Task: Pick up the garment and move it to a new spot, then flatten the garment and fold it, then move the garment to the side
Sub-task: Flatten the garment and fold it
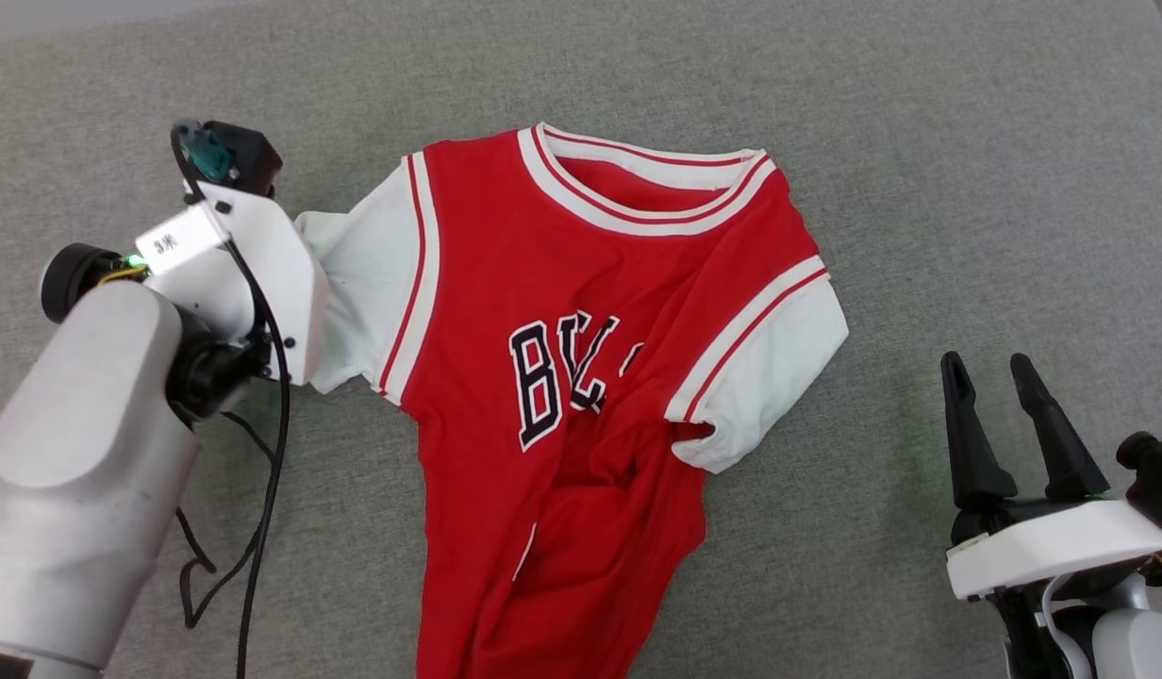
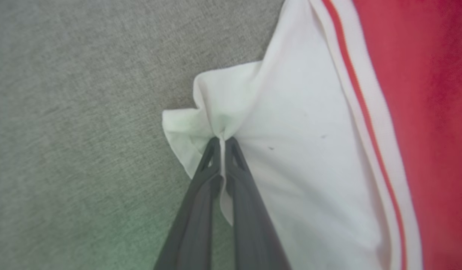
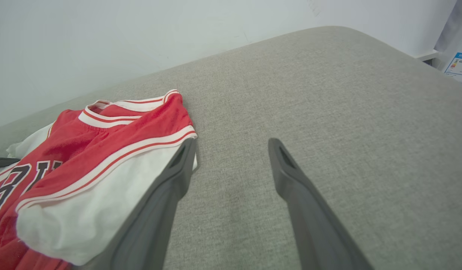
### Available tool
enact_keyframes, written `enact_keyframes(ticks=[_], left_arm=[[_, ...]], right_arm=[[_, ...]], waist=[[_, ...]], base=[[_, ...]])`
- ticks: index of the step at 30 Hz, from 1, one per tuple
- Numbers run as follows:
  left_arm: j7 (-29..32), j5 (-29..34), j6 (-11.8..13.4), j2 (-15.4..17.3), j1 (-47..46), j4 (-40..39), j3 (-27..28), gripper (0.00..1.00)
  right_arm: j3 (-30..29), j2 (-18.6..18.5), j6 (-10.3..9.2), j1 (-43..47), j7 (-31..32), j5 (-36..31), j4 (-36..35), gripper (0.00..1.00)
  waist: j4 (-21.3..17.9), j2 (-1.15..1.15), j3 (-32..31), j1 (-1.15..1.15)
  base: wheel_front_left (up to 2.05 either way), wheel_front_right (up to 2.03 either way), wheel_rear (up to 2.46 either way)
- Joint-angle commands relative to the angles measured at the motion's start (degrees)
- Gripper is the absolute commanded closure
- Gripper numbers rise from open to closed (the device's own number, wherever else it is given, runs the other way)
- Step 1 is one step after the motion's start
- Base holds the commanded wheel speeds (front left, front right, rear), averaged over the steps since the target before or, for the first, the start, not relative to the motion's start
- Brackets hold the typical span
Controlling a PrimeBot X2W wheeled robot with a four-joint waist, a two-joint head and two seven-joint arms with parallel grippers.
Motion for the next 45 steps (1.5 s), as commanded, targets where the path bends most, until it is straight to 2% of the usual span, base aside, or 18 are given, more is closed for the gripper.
enact_keyframes(ticks=[1, 6, 10, 11, 15, 22, 31, 32, 33, 34, 40, 45], left_arm=[[-0.3, 1.2, 0.6, -0.7, 6.0, 2.2, -2.6, 1.00], [-8.5, 3.6, 2.6, -0.7, 4.7, -1.3, -1.3, 1.00], [-14.0, 4.6, 4.1, -1.1, 5.2, -4.4, -0.5, 1.00], [-14.0, 4.6, 4.1, -1.1, 5.2, -4.4, -0.5, 1.00], [-17.8, 5.1, 5.1, -1.9, 6.2, -7.5, -0.1, 1.00], [-20.3, 5.0, 5.9, -2.8, 7.6, -12.2, -0.3, 1.00], [-21.5, 4.2, 6.0, -3.4, 7.7, -13.3, -0.4, 1.00], [-21.7, 4.1, 5.9, -3.5, 7.7, -13.2, -0.4, 1.00], [-21.9, 4.1, 5.9, -3.5, 7.7, -13.1, -0.4, 1.00], [-22.1, 4.0, 6.0, -3.5, 7.7, -12.9, -0.3, 1.00], [-24.7, 3.8, 5.8, -3.3, 7.9, -11.2, 0.1, 1.00], [-27.9, 4.0, 7.1, -2.9, 6.4, -9.7, 1.8, 1.00]], right_arm=[[-0.5, 0.2, -0.04, -1.3, 0.9, 0.3, 0.6, 0.00], [-1.4, -0.8, -0.04, -2.9, 5.0, 1.3, 2.5, 0.00], [-0.7, -4.0, -0.04, -4.9, 13.2, 3.3, 5.5, 0.00], [-0.7, -4.0, -0.04, -4.9, 13.2, 3.3, 5.5, 0.00], [1.7, -8.0, -0.04, -7.3, 22.5, 6.2, 7.2, 0.00], [7.4, -13.0, -0.04, -12.9, 32.7, 9.1, 9.0, 0.00], [16.6, -14.9, 0.04, -16.9, 42.5, 11.6, 17.3, 0.00], [17.3, -14.8, 0.05, -16.9, 42.9, 12.0, 17.9, 0.51], [17.9, -14.7, 0.06, -17.3, 43.1, 12.4, 18.3, 0.73], [18.4, -14.9, 0.06, -17.7, 43.0, 12.5, 18.5, 1.00], [16.8, -18.5, -0.08, -21.4, 40.7, 11.6, 17.1, 1.00], [14.0, -20.0, -0.05, -23.8, 39.8, 9.0, 15.2, 1.00]], waist=[[0.4, 0.00, -0.3, 0.01], [1.5, 0.00, -1.8, 0.01], [2.9, 0.00, -3.0, 0.01], [2.9, 0.00, -3.0, 0.01], [4.7, 0.00, -3.7, 0.01], [7.9, 0.00, -3.1, 0.01], [10.4, 0.00, -2.0, 0.01], [10.6, 0.00, -2.0, 0.01], [10.7, 0.00, -2.1, 0.01], [10.7, 0.00, -2.1, 0.01], [10.6, 0.00, -4.9, 0.01], [10.8, 0.00, -7.2, 0.01]], base=[[0.00, 0.00, 0.00], [0.00, 0.00, 0.00], [0.00, 0.00, 0.00], [0.00, 0.00, 0.00], [0.00, 0.00, 0.00], [0.00, 0.00, 0.00], [0.00, 0.00, 0.00], [0.00, 0.00, 0.00], [0.00, 0.00, 0.00], [0.00, 0.00, 0.00], [0.00, 0.00, 0.00], [0.00, 0.00, 0.00]])
